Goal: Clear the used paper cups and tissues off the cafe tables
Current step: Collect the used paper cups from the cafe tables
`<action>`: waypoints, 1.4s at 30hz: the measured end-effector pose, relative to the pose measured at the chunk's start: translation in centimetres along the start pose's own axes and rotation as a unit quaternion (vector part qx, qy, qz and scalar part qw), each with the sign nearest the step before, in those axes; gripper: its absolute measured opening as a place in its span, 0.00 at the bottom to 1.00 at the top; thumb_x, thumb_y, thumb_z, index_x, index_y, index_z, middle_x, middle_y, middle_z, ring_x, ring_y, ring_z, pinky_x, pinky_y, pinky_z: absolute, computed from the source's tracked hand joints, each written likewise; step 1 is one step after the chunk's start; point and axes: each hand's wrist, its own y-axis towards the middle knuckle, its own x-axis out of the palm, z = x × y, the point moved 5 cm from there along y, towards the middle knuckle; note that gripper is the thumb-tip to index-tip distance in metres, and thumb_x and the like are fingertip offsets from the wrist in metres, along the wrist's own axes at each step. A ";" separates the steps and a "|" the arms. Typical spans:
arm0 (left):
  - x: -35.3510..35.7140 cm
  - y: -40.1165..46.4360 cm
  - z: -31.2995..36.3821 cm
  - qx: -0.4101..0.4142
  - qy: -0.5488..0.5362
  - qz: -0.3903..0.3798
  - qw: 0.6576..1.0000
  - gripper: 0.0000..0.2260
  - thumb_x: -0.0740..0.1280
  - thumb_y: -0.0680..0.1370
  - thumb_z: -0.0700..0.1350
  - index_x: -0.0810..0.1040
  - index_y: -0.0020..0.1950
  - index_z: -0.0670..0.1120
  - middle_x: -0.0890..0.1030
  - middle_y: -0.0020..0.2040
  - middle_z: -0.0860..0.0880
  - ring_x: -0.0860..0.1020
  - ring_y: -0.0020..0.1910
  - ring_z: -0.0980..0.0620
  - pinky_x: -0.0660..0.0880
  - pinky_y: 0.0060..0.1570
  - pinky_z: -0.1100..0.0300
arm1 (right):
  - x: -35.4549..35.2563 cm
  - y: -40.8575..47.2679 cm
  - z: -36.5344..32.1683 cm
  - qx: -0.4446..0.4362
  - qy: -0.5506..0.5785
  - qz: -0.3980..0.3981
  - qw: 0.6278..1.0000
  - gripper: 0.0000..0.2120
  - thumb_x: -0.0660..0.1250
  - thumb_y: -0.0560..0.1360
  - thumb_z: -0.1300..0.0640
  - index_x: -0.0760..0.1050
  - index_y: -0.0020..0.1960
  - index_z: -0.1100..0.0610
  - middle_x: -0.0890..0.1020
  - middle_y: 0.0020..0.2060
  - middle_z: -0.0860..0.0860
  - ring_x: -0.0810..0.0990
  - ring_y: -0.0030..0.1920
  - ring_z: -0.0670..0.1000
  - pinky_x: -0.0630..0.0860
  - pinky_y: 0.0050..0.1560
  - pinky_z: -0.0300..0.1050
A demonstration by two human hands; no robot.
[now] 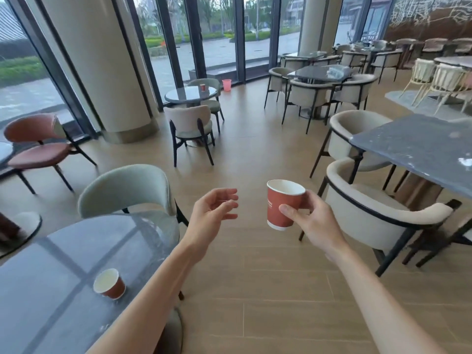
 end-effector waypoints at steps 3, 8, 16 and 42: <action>1.1 7.7 0.2 -0.005 -0.001 0.019 1.000 0.11 0.65 0.80 0.32 0.82 0.59 0.42 0.83 0.51 0.45 0.82 0.50 0.51 0.82 0.53 0.51 | -0.6 8.8 1.2 0.001 0.007 -0.009 1.000 0.26 0.78 0.67 0.45 0.78 0.62 0.54 0.85 0.53 0.46 0.82 0.56 0.43 0.77 0.59 0.44; 2.1 19.0 -0.1 -0.012 -0.002 0.048 0.999 0.11 0.65 0.80 0.32 0.82 0.59 0.41 0.83 0.53 0.43 0.82 0.49 0.51 0.82 0.53 0.50 | -1.2 20.9 2.4 -0.012 0.008 -0.022 1.000 0.32 0.76 0.62 0.41 0.77 0.62 0.55 0.85 0.53 0.46 0.82 0.55 0.44 0.76 0.54 0.38; 4.0 37.8 -3.3 -0.009 -0.015 0.040 0.999 0.10 0.65 0.80 0.32 0.81 0.59 0.40 0.83 0.52 0.43 0.82 0.49 0.50 0.82 0.53 0.49 | -0.6 38.7 7.6 -0.005 -0.021 -0.016 1.000 0.31 0.77 0.62 0.41 0.77 0.61 0.54 0.84 0.53 0.46 0.81 0.54 0.43 0.76 0.47 0.32; 17.4 103.9 -8.3 0.005 -0.017 -0.043 0.999 0.10 0.65 0.80 0.33 0.82 0.57 0.43 0.84 0.52 0.44 0.83 0.51 0.49 0.82 0.52 0.52 | -5.0 99.7 20.3 -0.002 -0.021 0.090 0.996 0.25 0.78 0.68 0.47 0.77 0.61 0.55 0.84 0.53 0.46 0.80 0.50 0.36 0.74 0.45 0.27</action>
